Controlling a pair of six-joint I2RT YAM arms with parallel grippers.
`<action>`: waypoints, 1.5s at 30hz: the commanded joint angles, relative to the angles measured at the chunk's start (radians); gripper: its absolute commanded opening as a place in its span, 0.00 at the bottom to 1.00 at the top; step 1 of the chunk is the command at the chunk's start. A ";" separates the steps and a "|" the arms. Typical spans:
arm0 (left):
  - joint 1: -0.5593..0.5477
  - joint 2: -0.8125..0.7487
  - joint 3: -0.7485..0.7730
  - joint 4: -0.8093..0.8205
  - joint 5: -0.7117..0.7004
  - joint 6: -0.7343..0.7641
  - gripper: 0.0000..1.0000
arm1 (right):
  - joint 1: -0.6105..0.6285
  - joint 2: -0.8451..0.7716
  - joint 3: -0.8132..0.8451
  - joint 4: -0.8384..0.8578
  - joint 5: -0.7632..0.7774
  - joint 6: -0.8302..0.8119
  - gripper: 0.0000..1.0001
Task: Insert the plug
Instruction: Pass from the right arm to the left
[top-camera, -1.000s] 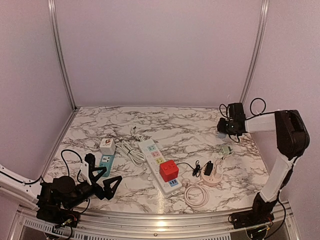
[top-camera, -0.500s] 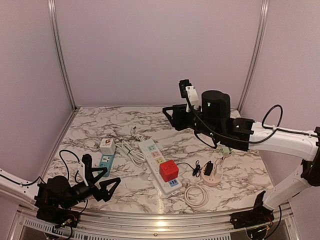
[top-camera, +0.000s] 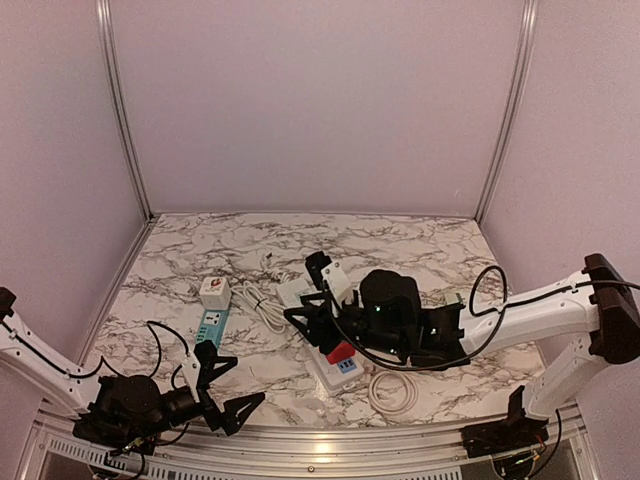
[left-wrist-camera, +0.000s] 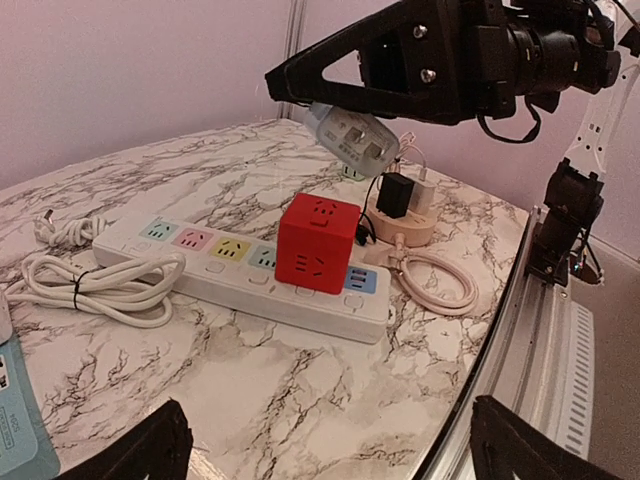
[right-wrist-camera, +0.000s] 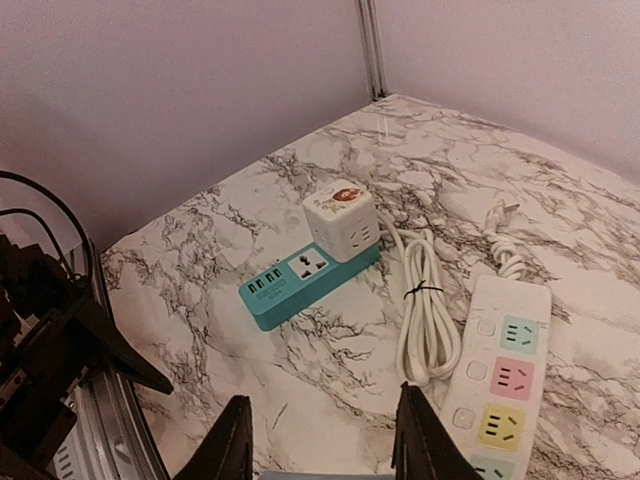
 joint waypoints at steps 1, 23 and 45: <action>-0.047 0.169 0.096 0.173 -0.098 0.053 0.99 | 0.058 0.069 -0.018 0.232 -0.046 0.018 0.00; -0.040 0.469 0.220 0.540 -0.093 0.158 0.99 | 0.190 0.124 -0.104 0.483 0.016 0.010 0.00; 0.036 0.470 0.219 0.590 -0.046 0.106 0.73 | 0.266 0.075 -0.136 0.535 0.042 -0.047 0.00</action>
